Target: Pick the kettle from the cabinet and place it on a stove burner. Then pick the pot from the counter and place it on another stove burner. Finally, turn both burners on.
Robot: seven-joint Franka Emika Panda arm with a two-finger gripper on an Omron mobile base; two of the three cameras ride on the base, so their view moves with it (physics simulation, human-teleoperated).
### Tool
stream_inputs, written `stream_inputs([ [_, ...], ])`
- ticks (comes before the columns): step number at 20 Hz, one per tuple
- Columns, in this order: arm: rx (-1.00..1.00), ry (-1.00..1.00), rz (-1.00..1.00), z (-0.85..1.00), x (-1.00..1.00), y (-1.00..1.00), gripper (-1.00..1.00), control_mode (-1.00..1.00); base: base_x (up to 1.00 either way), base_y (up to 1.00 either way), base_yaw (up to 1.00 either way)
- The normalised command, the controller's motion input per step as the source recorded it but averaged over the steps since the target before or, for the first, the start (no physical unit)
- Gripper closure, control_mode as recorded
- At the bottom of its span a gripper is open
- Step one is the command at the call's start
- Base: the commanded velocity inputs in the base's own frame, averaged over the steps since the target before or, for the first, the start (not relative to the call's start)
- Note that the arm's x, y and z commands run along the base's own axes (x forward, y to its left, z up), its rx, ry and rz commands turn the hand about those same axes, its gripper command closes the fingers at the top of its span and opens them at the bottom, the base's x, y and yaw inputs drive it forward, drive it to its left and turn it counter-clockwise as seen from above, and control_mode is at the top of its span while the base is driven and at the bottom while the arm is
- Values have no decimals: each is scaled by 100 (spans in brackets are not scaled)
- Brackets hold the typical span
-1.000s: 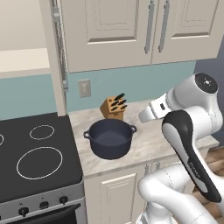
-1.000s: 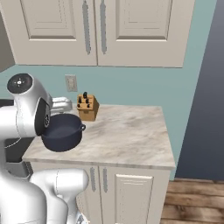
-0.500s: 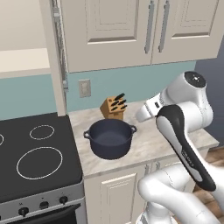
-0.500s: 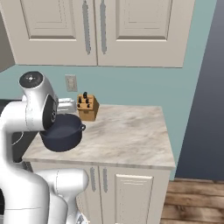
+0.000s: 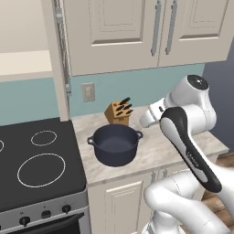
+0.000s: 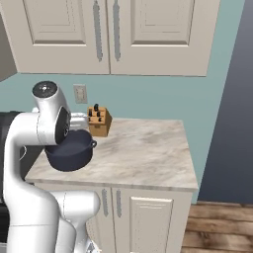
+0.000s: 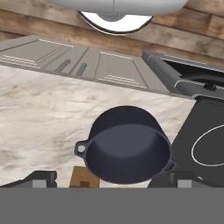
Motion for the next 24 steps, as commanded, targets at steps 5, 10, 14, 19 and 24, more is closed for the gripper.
stream_inputs([
  [5,1,0,0,-22,8,0,-100,-100,0,0,0],
  [10,0,0,-2,-27,8,-4,-100,-100,0,0,0],
  [14,0,0,-4,-29,10,-3,-100,-100,0,0,0],
  [19,0,1,-9,-26,10,-2,-100,-100,0,0,0],
  [24,0,2,-13,-26,12,0,-100,-100,0,0,0],
])
